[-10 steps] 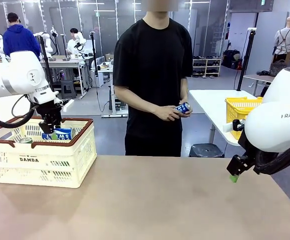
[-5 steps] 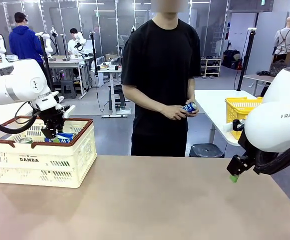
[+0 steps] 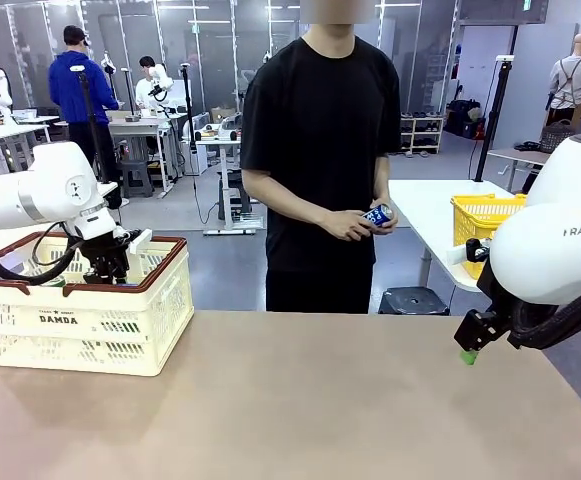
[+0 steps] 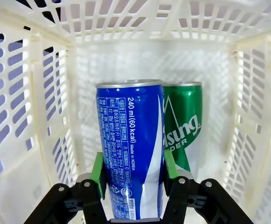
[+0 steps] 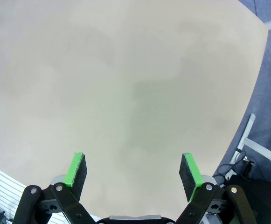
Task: Place the drinks into the Shopping basket.
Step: Pick up one drink and place it into the Shopping basket.
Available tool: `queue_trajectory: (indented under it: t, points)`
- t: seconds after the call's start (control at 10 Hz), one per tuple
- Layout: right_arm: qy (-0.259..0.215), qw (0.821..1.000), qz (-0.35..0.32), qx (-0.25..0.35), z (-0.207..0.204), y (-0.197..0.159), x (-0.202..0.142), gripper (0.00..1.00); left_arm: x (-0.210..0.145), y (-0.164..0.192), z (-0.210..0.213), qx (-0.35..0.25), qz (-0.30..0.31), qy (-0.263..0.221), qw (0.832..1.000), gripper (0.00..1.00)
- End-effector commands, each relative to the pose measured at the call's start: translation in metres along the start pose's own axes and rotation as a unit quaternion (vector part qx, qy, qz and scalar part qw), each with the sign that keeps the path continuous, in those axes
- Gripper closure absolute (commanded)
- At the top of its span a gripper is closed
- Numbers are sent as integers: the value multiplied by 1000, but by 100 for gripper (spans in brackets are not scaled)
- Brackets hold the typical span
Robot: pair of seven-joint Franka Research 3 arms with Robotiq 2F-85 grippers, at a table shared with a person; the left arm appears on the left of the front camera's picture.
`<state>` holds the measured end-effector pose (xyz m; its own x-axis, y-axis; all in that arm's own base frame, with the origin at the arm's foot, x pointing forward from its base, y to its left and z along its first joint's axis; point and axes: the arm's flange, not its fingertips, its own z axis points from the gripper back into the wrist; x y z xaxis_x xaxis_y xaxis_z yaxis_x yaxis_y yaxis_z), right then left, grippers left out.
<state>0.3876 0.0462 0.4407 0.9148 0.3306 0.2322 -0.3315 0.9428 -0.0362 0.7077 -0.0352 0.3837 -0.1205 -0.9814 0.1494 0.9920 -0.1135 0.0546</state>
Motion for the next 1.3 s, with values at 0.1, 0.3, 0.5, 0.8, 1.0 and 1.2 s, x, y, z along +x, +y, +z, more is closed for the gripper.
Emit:
queue_trajectory:
  t: [0.1, 0.3, 0.5, 0.8, 1.0, 1.2]
  points:
    - [0, 1000, 2, 0, -1, -1, -2, 0, 1, -1, 5, 13, 8, -2, 1000, 44]
    - [0, 1000, 2, 0, -1, -1, -2, 0, 0, 0, -5, -3, 0, -1, 1000, 44]
    - [0, 1000, 2, 0, -1, -1, -2, 0, -2, 8, -12, -14, -5, -1, 1000, 44]
    - [0, 1000, 2, 0, -1, -1, -2, 0, -9, 17, -29, -11, 4, -4, 1000, 44]
    - [0, 1000, 2, 0, -1, -1, -2, 0, -13, 23, -37, -9, 9, 5, 1000, 44]
    - [0, 1000, 2, 0, -1, -1, -2, 0, -14, 23, -44, -15, 6, 15, 1000, 44]
